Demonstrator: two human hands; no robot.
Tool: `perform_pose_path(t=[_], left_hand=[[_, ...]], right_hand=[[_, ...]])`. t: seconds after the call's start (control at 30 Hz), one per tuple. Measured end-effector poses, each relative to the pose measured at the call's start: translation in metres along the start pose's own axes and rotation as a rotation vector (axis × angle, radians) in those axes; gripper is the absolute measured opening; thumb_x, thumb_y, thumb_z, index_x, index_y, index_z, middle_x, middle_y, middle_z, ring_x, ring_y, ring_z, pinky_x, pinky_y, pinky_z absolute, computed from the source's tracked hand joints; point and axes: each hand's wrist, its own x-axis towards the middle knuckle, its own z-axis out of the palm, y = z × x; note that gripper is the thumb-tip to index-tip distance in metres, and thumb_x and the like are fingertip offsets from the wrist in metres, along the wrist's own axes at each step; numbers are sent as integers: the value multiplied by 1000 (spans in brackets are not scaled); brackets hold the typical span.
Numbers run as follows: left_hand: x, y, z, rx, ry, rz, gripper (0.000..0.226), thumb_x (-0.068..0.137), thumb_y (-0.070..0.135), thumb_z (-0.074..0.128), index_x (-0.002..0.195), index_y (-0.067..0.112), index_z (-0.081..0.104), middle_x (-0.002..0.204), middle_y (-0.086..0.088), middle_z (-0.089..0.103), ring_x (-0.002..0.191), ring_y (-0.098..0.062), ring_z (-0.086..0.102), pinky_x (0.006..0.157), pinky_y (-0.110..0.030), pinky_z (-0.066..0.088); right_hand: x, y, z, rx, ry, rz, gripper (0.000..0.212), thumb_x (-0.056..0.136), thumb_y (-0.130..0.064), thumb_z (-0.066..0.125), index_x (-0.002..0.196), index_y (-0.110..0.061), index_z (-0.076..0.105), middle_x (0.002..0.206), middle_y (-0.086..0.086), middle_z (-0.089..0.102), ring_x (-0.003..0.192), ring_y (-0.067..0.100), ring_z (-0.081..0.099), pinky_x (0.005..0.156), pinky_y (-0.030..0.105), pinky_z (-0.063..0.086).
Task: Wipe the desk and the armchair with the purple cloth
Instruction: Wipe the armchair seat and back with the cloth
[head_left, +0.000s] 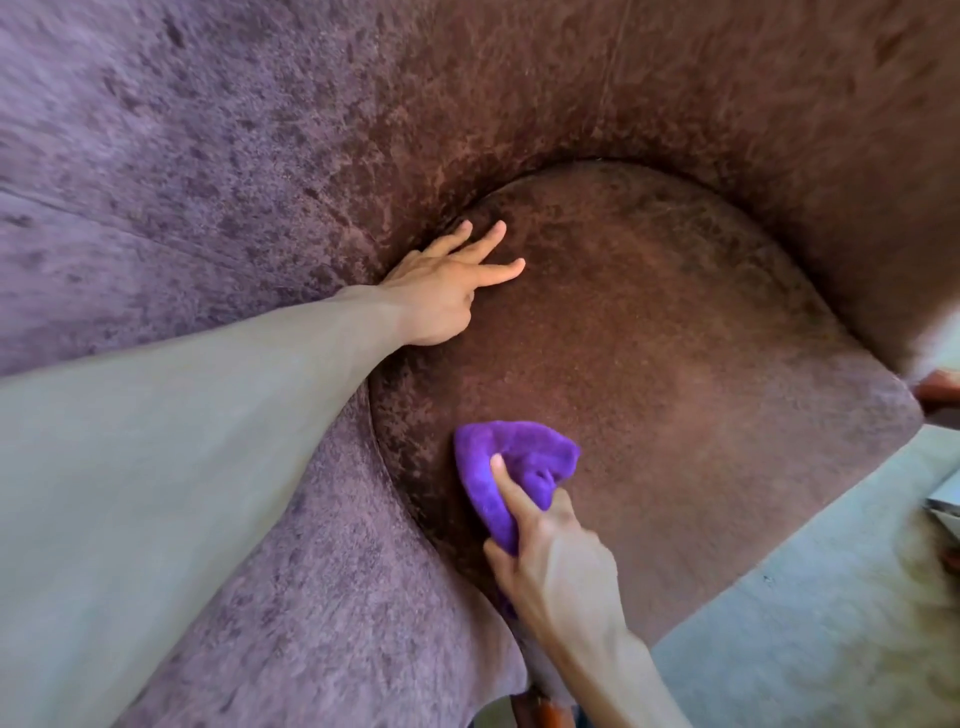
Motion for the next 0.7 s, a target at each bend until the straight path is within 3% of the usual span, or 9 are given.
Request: perform_pose_path(t=[0.2,0.37,0.53,0.7], left_hand=[[1,0,0,47,-8,-2,73,101,8,36,152,56,19,167,21,-9,155,-14,-8,121,-48,13],[3,-3,-1,65,-18,6,71,102,10,36,153,56,18,167,20,-10,155,-15,-8,121,-49,13],[2,-1,3,77,7,-1,72,101,10,37,153,56,18,167,20,-10,155,-16,-8,119,-49,16],[2,-2,0,70,10,6,73,100,8,37,152,56,20,167,20,-7,155,-16,-5,121,-48,15]], right_hand=[[23,-21,-17,54,251,-69,74,84,-49,54,150,-55,22,120,5,50,83,36,69,68,41,54],[20,-26,-8,-142,43,-162,76,87,-51,58,151,-58,17,117,3,47,85,32,69,67,40,53],[17,-43,-7,-175,138,-225,63,75,-49,66,135,-49,45,104,1,53,67,28,67,52,37,52],[37,-38,-8,-206,205,-266,59,95,-33,53,146,-57,33,109,3,40,86,30,56,58,40,50]])
